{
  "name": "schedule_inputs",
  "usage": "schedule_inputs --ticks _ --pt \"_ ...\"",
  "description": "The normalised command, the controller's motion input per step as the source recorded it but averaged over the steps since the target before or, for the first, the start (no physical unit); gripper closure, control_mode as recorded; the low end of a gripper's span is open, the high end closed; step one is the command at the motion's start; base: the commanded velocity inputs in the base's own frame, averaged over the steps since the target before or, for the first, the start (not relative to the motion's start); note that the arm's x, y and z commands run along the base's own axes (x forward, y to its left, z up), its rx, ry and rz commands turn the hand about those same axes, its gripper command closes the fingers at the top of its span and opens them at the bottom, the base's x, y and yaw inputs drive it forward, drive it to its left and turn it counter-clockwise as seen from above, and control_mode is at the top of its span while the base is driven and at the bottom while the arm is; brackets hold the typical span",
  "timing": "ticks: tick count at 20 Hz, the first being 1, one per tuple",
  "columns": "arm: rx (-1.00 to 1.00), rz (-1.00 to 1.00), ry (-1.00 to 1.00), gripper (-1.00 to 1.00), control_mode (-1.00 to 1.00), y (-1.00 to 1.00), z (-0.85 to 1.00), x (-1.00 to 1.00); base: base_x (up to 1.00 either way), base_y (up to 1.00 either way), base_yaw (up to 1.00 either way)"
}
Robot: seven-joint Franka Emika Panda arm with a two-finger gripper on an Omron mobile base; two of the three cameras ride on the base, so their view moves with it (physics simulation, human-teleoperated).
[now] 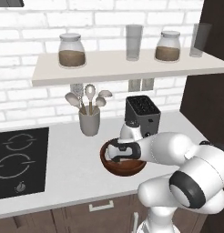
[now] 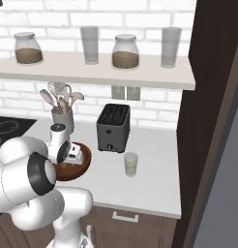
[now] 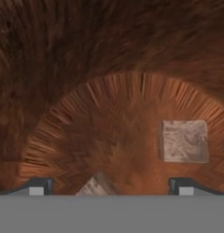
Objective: Grab a lemon wedge from the fridge and one ice cube from the ice bowl, and put them in the glass of lemonade.
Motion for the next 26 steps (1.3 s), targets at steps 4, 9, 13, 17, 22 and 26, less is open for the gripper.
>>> schedule_inputs --ticks 4,9,13,17,22,26 --pt "0.00 0.00 0.00 -1.00 -1.00 0.00 0.00 -0.04 0.00 0.00 0.00" --pt "0.00 0.00 0.00 -1.00 -1.00 0.00 0.00 -0.05 0.00 0.00 0.00" --pt "0.00 0.00 0.00 -1.00 -1.00 0.00 0.00 0.00 0.00 0.00 0.00" --pt "0.00 0.00 0.00 -1.00 -1.00 0.00 0.00 0.00 0.00 0.00 0.00" --pt "0.00 0.00 0.00 1.00 -1.00 0.00 0.00 0.00 0.00 0.00 0.00" --pt "0.00 0.00 0.00 1.00 -1.00 0.00 0.00 0.00 0.00 0.00 0.00"
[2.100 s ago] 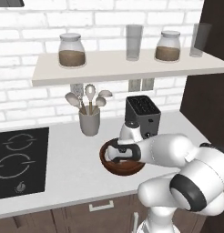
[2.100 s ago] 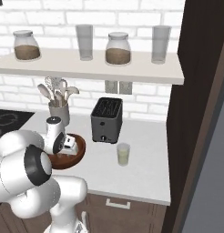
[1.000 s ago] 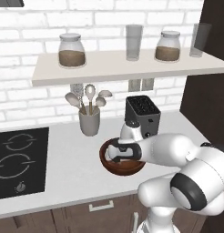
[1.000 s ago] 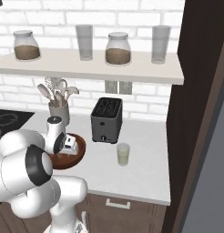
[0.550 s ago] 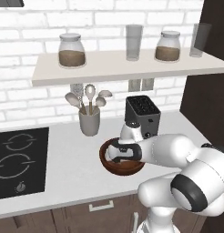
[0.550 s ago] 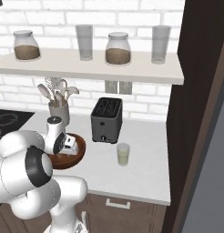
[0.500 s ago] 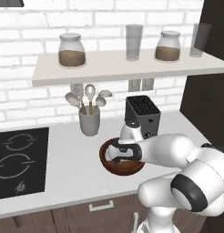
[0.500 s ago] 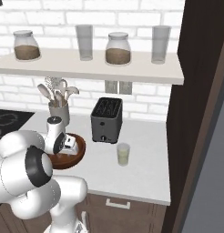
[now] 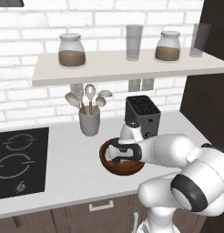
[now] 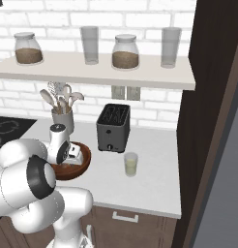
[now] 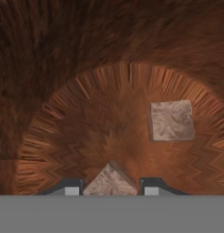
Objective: Grab a lemon wedge from the fridge and one ice cube from the ice bowl, and put them in the glass of lemonade.
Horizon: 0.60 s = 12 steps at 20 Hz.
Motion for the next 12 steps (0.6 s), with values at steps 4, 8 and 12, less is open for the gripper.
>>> schedule_inputs --ticks 4,8,12 --pt "0.00 0.00 0.00 1.00 -1.00 0.00 0.00 0.00 0.00 0.00 0.00" --pt "0.00 0.00 0.00 1.00 -1.00 0.00 0.00 0.00 0.00 0.00 0.00" --pt "0.00 0.00 0.00 1.00 -1.00 0.00 0.00 0.00 0.00 0.00 0.00"
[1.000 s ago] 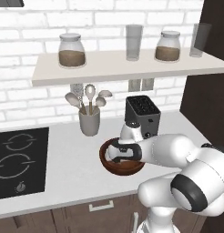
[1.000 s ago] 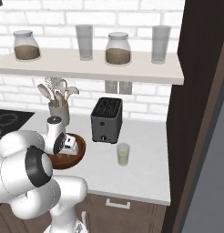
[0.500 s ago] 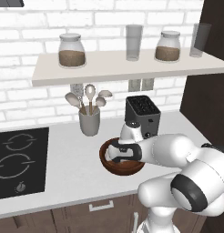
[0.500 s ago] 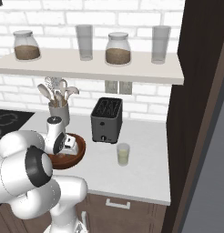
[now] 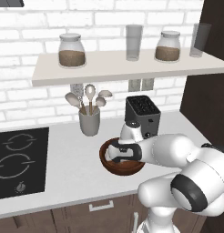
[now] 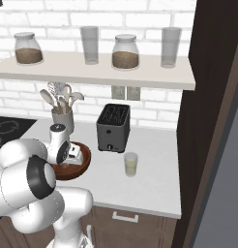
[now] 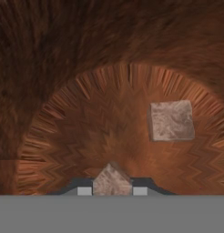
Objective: Grab a lemon wedge from the fridge and one ice cube from the ice bowl, and put them in the glass of lemonade.
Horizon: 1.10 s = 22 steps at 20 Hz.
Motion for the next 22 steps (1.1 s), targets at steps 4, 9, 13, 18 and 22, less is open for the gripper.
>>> schedule_inputs --ticks 4,9,13,18,22 --pt "0.01 0.02 -0.02 1.00 -1.00 0.00 0.07 -0.18 0.00 0.00 0.00" --pt "0.10 0.01 -0.07 1.00 -1.00 -0.01 0.43 -0.18 0.00 0.00 0.00" --pt "0.07 0.00 -0.03 1.00 -1.00 0.00 0.44 -0.07 0.00 0.00 0.00" --pt "0.05 0.00 -0.06 1.00 -1.00 0.00 0.26 -0.14 0.00 0.00 0.00" --pt "0.04 0.00 -0.18 1.00 -1.00 0.00 0.21 -0.38 0.00 0.00 0.00"
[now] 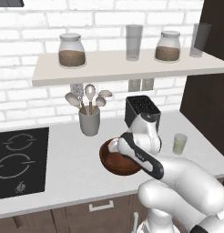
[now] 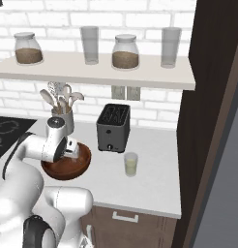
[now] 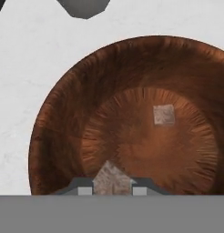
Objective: Grab a lemon wedge from the fridge and one ice cube from the ice bowl, and put them in the glass of lemonade.
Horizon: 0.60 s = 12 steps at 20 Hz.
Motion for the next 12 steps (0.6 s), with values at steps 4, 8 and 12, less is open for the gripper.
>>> schedule_inputs --ticks 4,8,12 --pt "0.10 0.01 -0.19 1.00 -1.00 -0.03 0.24 -0.34 0.00 0.00 0.00" --pt "-0.03 0.04 -0.01 1.00 -1.00 -0.01 0.73 -0.02 0.00 0.00 0.00" --pt "-0.06 0.02 0.00 1.00 -1.00 0.00 0.61 -0.18 0.00 0.00 0.00"
